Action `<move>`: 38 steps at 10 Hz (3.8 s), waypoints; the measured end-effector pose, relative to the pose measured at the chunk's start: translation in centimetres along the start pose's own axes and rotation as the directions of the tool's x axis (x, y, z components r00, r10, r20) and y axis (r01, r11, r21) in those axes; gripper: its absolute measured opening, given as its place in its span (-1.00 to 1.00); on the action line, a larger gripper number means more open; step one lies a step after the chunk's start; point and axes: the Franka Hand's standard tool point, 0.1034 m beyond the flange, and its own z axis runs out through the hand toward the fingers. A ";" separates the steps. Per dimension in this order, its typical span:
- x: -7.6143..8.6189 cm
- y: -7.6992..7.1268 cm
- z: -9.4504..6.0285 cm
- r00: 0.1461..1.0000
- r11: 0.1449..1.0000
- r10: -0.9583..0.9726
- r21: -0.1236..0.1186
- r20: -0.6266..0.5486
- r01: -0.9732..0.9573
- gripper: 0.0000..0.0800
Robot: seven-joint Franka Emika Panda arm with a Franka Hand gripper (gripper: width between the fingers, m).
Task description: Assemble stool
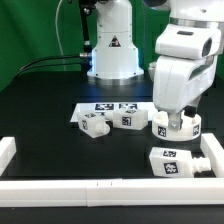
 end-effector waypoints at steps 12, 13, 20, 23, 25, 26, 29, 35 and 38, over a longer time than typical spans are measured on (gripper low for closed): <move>-2.0 2.5 5.5 0.985 0.985 -0.171 0.022 -0.013 0.171 -0.02; -3.0 2.6 5.2 0.984 0.983 -0.180 0.025 -0.005 0.180 -0.17; -15.1 0.3 1.4 0.991 0.991 -0.128 0.046 0.036 0.127 -0.17; -16.7 0.7 2.2 0.985 0.985 -0.167 0.060 0.042 0.165 -0.17; -21.4 2.5 4.4 0.967 0.966 -0.248 0.091 0.054 0.243 -0.17; -22.8 2.8 4.8 0.963 0.961 -0.265 0.100 0.055 0.259 -0.17; -27.3 2.4 5.7 0.968 0.964 -0.241 0.130 0.067 0.230 -0.17; -27.2 2.8 4.4 0.971 0.969 -0.230 0.112 0.066 0.222 0.42; -22.7 1.2 -0.3 0.983 0.984 -0.172 0.044 0.056 0.170 0.62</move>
Offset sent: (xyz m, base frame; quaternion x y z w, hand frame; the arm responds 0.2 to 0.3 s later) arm 0.0078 -0.0052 -0.0152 0.0033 0.0456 -0.0531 0.9975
